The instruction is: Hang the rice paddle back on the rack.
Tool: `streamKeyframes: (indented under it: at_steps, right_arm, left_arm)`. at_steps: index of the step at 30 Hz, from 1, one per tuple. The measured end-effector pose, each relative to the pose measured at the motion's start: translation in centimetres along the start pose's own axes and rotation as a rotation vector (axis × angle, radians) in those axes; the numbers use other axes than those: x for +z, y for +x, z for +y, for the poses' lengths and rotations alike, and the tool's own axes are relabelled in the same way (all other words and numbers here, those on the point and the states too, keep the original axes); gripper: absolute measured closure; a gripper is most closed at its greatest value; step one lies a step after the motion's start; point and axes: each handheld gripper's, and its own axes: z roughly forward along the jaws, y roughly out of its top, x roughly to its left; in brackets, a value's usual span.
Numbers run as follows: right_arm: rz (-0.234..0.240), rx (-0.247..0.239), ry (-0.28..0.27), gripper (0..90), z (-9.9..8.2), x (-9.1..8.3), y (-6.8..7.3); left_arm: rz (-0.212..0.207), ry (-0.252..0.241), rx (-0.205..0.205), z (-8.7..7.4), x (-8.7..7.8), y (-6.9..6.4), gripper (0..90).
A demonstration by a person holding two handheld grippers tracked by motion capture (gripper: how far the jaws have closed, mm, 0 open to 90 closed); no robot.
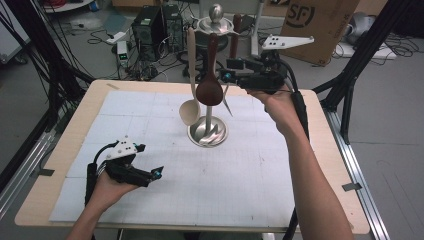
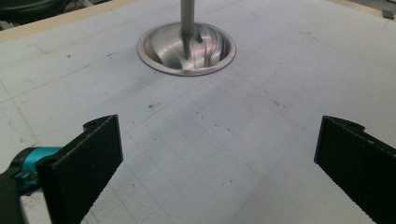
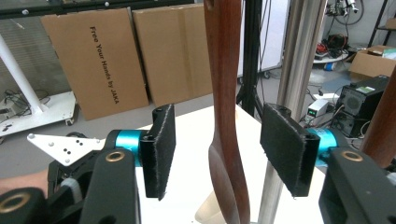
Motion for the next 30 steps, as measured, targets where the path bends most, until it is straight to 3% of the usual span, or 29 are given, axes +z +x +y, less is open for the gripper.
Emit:
streamKeyframes:
  at_steps: [30]
  right_arm:
    - [-0.053, 0.042, 0.017, 28.0, -3.6, -0.5, 0.0]
  left_arm:
    - [-0.002, 0.0, -0.004, 0.0, 0.0, 0.1, 1.6]
